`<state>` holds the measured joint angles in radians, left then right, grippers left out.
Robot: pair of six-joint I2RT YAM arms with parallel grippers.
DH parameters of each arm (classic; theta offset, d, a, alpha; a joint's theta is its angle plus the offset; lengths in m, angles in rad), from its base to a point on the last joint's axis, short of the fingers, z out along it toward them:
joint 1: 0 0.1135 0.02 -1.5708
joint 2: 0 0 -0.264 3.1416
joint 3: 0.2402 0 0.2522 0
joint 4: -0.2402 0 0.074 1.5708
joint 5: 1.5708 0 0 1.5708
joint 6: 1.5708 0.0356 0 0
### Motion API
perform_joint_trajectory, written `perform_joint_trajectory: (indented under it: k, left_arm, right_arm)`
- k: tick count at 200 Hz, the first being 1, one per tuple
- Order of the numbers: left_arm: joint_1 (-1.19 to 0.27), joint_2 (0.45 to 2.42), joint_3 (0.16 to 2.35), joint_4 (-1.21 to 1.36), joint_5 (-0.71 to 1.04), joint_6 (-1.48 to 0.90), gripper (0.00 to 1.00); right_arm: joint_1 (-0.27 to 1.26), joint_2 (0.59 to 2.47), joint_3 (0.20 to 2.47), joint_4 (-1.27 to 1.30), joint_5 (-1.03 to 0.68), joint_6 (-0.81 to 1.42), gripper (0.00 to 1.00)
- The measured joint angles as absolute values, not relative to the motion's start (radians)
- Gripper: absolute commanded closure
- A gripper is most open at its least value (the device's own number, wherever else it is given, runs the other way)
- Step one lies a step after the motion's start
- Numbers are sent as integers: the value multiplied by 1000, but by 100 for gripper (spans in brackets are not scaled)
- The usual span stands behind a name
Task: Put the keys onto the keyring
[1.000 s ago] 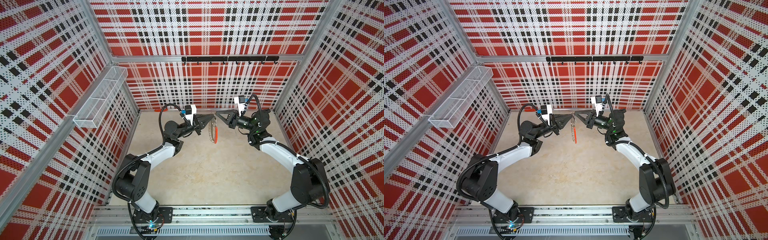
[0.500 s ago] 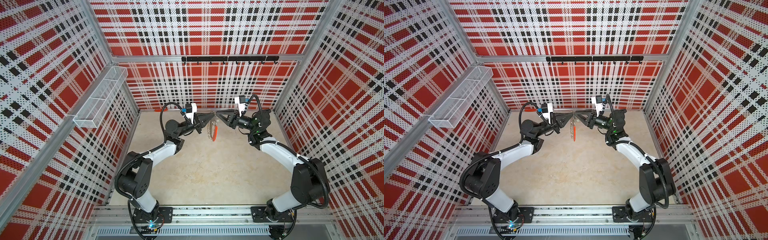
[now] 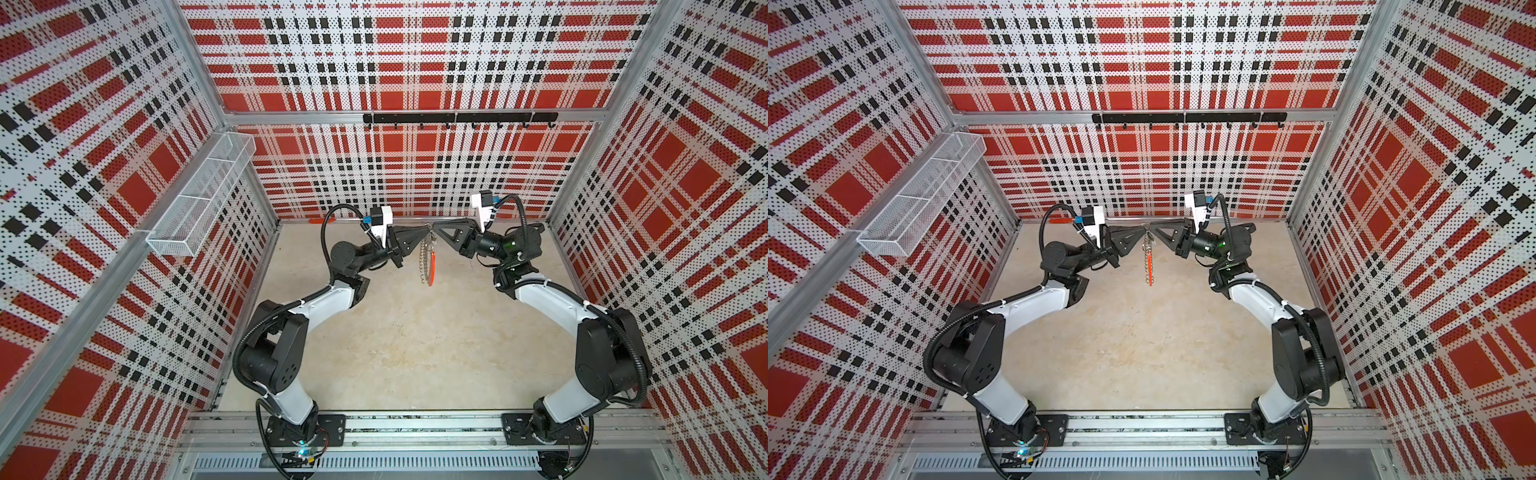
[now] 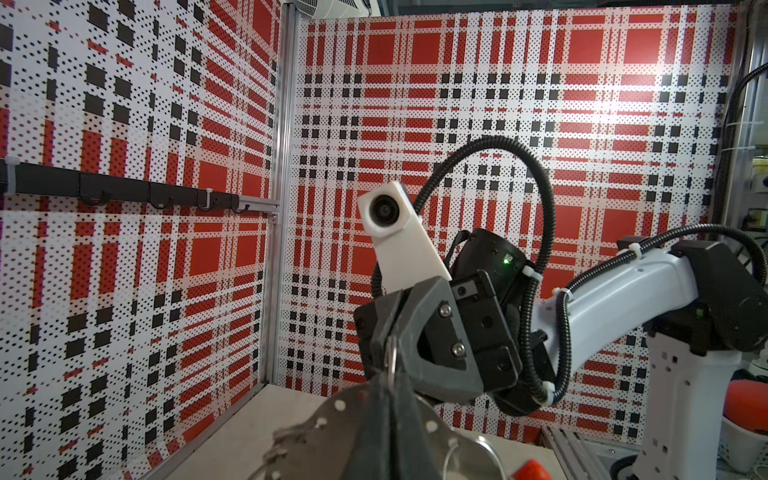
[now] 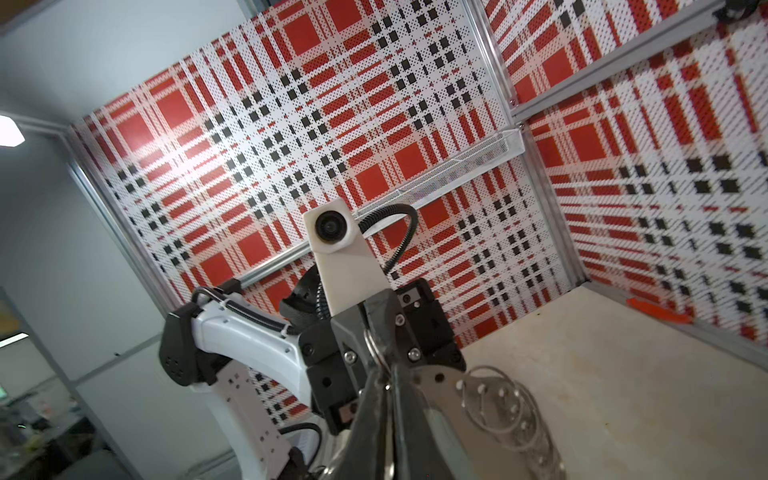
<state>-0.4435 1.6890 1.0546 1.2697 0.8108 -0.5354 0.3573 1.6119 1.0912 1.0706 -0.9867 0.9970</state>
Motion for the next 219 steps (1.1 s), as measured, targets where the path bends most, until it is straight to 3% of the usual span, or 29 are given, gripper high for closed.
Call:
perform_joint_trajectory:
  k: [91, 123, 136, 167, 219]
  left_arm:
    - [-444, 1695, 1056, 1304, 809, -554, 100]
    - [-444, 1695, 1056, 1302, 808, -554, 100]
    - [-443, 1695, 1056, 1300, 807, -553, 100]
    - [-444, 1695, 1055, 1302, 807, -549, 100]
    - [-447, 1695, 1055, 1302, 807, -549, 100]
  right_arm:
    - [377, 1619, 1076, 1121, -987, 1031, 100]
    - [352, 1545, 1058, 935, -948, 905, 72]
    - [340, 1487, 1057, 810, -900, 805, 67]
    - [334, 1400, 1089, 616, -820, 619, 66]
    - [371, 1423, 1121, 525, -808, 518, 67]
